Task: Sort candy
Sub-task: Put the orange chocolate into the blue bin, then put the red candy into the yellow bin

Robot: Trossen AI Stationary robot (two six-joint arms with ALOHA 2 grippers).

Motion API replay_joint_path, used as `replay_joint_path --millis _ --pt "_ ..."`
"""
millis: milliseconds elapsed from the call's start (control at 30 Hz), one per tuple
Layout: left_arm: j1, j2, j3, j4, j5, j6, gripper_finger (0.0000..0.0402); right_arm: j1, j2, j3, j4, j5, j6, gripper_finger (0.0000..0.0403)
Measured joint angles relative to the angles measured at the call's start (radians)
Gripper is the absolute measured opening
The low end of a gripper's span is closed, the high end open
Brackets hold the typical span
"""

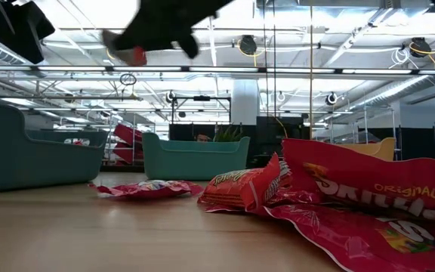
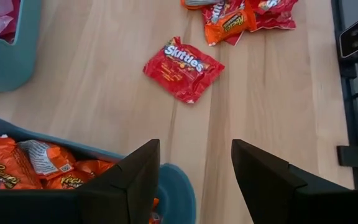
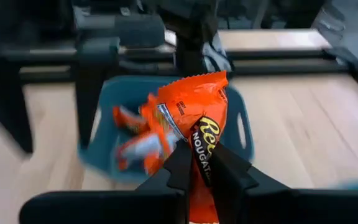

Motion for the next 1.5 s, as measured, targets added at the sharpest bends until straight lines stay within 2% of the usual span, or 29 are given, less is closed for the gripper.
replay_joint_path --millis 167,400,533,767,933,1133,1333,1500 --pt "0.0 0.0 0.0 0.026 0.001 0.0 0.0208 -0.04 0.181 0.225 -0.001 -0.102 -0.013 0.0031" --pt "0.0 0.0 0.0 0.041 0.082 -0.001 0.0208 -0.061 0.366 0.445 -0.008 -0.098 -0.027 0.0048" --pt "0.0 0.0 0.0 0.042 0.091 -0.001 0.0208 -0.06 0.415 0.49 -0.008 -0.1 -0.029 0.0075" --pt "0.0 0.0 0.0 0.042 0.095 -0.001 0.0208 -0.061 0.423 0.49 -0.01 -0.099 -0.03 0.0131" --pt "0.0 0.0 0.0 0.042 0.095 -0.002 0.0208 -0.061 0.405 0.49 -0.055 -0.099 -0.03 0.0156" --pt "0.0 0.0 0.0 0.065 0.095 -0.001 0.0208 -0.062 0.346 0.491 -0.17 -0.099 -0.015 0.0162" --pt "0.0 0.0 0.0 0.086 0.094 -0.001 0.0208 -0.062 0.284 0.491 -0.421 -0.18 -0.013 0.016" --pt "0.0 0.0 0.0 0.104 0.094 0.0 0.0208 -0.055 0.253 0.491 -0.565 -0.186 0.004 0.016"
